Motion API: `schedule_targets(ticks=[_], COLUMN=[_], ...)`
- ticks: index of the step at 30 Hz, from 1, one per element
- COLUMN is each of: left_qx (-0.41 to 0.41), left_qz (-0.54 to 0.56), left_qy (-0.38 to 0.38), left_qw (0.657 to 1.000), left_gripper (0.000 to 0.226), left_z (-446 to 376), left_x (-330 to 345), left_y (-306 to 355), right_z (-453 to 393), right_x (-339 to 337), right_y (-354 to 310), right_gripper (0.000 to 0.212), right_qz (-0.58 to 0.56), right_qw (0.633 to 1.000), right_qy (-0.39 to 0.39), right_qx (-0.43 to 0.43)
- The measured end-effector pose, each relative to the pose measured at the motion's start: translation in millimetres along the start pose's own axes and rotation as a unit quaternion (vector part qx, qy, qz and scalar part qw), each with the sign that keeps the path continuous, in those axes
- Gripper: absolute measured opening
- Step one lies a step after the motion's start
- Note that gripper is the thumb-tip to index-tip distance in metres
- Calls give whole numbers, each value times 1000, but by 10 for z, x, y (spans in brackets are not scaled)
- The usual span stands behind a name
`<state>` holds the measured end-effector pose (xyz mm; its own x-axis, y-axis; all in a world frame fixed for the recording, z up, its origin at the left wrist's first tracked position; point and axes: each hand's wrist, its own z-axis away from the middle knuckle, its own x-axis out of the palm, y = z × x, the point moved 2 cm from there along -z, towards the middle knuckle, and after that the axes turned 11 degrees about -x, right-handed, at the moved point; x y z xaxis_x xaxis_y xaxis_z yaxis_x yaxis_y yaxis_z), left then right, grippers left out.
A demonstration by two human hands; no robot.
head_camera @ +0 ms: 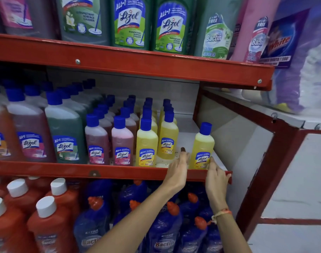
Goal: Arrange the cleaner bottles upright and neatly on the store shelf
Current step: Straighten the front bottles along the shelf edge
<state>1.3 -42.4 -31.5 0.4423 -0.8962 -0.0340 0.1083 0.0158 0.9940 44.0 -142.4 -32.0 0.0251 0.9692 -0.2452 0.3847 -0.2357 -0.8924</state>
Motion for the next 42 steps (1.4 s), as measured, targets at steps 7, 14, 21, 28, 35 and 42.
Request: schedule_targets(ticks=[7, 14, 21, 28, 35, 42], left_qx=[8, 26, 28, 19, 20, 33], left_qz=[27, 32, 21, 0, -11, -26], left_qy=[51, 97, 122, 134, 131, 143], left_qw=[998, 994, 992, 991, 991, 989], left_gripper=[86, 60, 70, 59, 43, 38], left_z=[66, 210, 251, 249, 257, 335], left_x=[-127, -604, -726, -717, -711, -750], left_y=[-24, -104, -108, -114, -97, -15], right_z=[84, 288, 355, 347, 342, 363], right_x=[52, 348, 476, 450, 455, 444], right_y=[-143, -301, -351, -325, -325, -347], right_gripper=[46, 43, 43, 40, 44, 44], right_qz=[-12, -33, -35, -38, -32, -7], right_qw=[1000, 994, 992, 991, 991, 992], right_qy=[-16, -90, -106, -116, -119, -107], right_qx=[-21, -47, -58, -61, -56, -70])
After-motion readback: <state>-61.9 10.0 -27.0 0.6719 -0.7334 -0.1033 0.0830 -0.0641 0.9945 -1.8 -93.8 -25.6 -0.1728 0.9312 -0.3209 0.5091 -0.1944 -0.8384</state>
